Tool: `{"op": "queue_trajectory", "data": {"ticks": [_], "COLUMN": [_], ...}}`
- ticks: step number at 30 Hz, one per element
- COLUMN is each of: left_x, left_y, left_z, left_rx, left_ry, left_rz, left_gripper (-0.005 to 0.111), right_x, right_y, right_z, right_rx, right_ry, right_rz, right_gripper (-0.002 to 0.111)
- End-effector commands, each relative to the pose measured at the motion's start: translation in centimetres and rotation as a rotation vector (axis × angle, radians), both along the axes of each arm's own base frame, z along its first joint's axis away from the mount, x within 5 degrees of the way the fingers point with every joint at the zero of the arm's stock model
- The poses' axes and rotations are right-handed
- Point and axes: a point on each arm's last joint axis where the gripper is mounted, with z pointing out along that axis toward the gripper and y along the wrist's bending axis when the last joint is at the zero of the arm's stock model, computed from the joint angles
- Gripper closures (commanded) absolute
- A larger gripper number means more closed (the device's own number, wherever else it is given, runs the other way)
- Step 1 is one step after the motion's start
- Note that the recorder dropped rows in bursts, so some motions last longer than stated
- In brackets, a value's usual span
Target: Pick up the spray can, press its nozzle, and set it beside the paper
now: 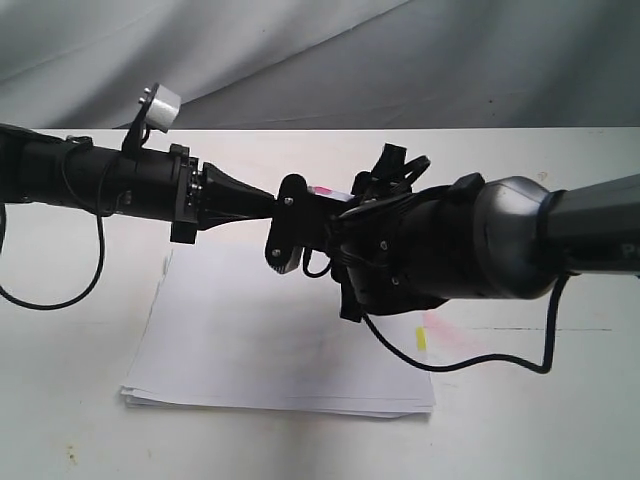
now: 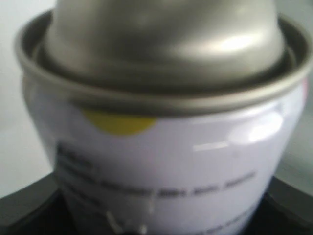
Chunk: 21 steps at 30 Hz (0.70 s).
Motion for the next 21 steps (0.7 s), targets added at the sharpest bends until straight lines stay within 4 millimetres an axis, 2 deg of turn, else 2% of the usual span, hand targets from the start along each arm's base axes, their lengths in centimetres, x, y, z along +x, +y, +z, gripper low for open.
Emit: {"op": "queue_trajectory", "data": {"ticks": [1,21], "left_x": [-0.52,-0.52], "left_y": [-1.7,-2.04], "left_z": [0.02,-0.03], "left_rx": [-0.007,-0.001], "left_ry": [-0.002,-0.004], "left_rz": [-0.04,-0.032], "left_gripper": [0.107,0.107], "right_x": [-0.01,-0.01], "right_y": [0.98,0.98], "right_z": [0.86,0.86], "right_rx": [0.03,0.028], "right_ry": [-0.024,-0.024], "right_rz": [0.086,0.088], "right_gripper": [0.108,0.108]}}
